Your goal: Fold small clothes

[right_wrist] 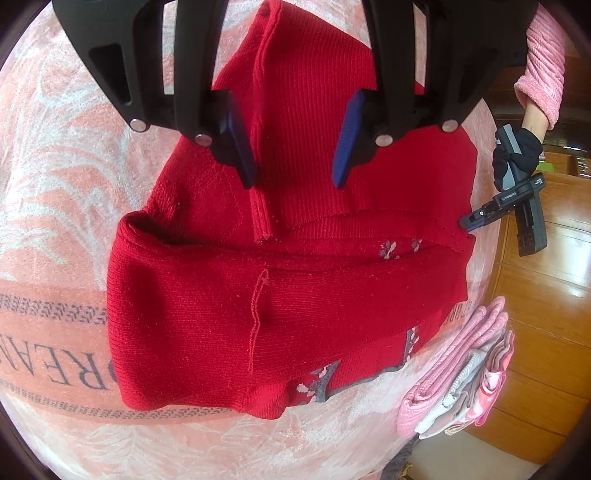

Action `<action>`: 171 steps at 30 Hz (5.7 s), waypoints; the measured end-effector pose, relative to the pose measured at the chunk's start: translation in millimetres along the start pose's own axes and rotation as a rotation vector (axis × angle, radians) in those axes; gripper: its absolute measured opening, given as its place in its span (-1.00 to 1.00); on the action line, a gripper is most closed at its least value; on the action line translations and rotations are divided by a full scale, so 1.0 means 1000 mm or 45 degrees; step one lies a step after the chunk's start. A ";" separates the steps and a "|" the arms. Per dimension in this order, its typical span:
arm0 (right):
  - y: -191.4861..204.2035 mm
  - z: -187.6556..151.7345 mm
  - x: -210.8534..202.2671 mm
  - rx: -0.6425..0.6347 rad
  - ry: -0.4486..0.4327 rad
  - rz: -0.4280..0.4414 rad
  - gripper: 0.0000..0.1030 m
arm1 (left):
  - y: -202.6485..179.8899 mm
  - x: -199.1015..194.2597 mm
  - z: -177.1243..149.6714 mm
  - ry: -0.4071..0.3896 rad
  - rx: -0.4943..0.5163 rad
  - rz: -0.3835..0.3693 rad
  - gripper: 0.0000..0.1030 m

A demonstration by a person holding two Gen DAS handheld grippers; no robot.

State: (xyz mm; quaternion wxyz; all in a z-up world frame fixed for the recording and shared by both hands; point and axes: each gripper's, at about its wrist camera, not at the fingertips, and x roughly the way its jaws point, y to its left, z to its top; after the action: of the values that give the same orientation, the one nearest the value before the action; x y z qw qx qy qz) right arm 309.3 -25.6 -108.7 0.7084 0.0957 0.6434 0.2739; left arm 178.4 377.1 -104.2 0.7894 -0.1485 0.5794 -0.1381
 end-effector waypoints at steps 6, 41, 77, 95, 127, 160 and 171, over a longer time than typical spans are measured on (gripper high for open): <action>0.006 -0.002 0.014 -0.083 0.025 -0.097 -0.34 | -0.003 0.000 0.001 -0.015 0.023 0.022 -0.31; 0.016 0.022 -0.084 -0.131 -0.325 0.058 -0.89 | -0.018 -0.088 0.049 -0.464 -0.015 -0.096 -0.91; -0.010 0.079 -0.060 -0.042 -0.434 0.110 -0.92 | -0.002 -0.018 0.098 -0.480 -0.098 -0.106 -0.92; -0.056 0.122 -0.011 0.130 -0.405 0.033 -0.93 | 0.053 0.034 0.113 -0.438 -0.305 -0.115 -0.92; -0.058 0.120 -0.004 0.115 -0.448 0.058 -0.92 | 0.008 0.008 0.138 -0.647 -0.164 -0.240 -0.84; -0.023 -0.055 -0.005 -0.071 -0.059 0.087 -0.91 | -0.007 -0.010 -0.027 -0.182 -0.030 -0.014 -0.86; -0.051 -0.072 -0.009 0.031 -0.033 0.126 -0.92 | 0.038 -0.018 -0.033 -0.129 -0.246 -0.169 -0.78</action>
State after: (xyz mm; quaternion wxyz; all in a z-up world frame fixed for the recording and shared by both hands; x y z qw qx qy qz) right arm 253.0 -87.8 -137.2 0.7011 0.1393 0.6320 0.2994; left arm 143.0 416.6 -112.7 0.7889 -0.2687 0.5382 -0.1258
